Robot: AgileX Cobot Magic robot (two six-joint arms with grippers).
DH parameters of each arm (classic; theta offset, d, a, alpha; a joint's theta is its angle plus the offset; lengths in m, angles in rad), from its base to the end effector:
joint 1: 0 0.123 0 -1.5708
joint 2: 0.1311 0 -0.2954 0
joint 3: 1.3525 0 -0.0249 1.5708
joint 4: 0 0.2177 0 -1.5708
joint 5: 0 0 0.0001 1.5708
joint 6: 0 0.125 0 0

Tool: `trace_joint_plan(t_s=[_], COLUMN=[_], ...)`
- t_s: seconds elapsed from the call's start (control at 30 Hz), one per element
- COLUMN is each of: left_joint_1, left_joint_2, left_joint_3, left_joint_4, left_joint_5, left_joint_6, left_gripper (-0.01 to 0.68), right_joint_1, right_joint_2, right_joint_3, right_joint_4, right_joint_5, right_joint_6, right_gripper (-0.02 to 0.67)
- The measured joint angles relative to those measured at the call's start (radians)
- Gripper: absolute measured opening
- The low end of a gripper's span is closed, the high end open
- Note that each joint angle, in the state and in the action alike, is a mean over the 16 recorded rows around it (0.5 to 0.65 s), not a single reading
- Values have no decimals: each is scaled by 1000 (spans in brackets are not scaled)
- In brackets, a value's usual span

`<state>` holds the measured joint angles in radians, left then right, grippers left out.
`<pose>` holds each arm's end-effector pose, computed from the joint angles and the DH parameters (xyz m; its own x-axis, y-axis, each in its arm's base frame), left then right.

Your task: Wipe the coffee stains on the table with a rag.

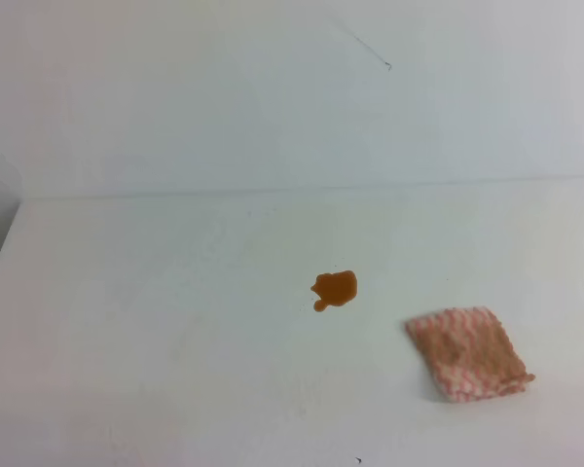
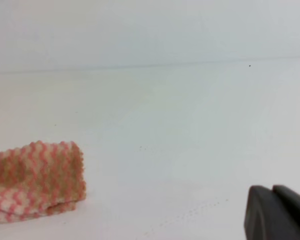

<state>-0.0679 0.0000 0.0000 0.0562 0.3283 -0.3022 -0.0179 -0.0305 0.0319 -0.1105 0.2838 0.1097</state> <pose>0.0432 -0.0007 0.1755 -0.2428 -0.2305 -0.9423 -0.0099 0.9719 -0.2352 0.0433 -0.0046 0.1717 -0.1949 0.0071 -0.9808 0.0489 0.9988 -0.0025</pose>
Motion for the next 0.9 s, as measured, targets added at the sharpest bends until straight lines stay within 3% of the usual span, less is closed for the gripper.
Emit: trace_joint_plan(t_s=[0.9], left_joint_1=[0], left_joint_2=[0], left_joint_3=[0], left_joint_4=[0], left_joint_5=[0], left_joint_6=[0], left_gripper=[-1], right_joint_1=[0], right_joint_2=[0], right_joint_3=[0], right_joint_4=[0], right_joint_5=[2], right_joint_6=[0], right_gripper=[-4])
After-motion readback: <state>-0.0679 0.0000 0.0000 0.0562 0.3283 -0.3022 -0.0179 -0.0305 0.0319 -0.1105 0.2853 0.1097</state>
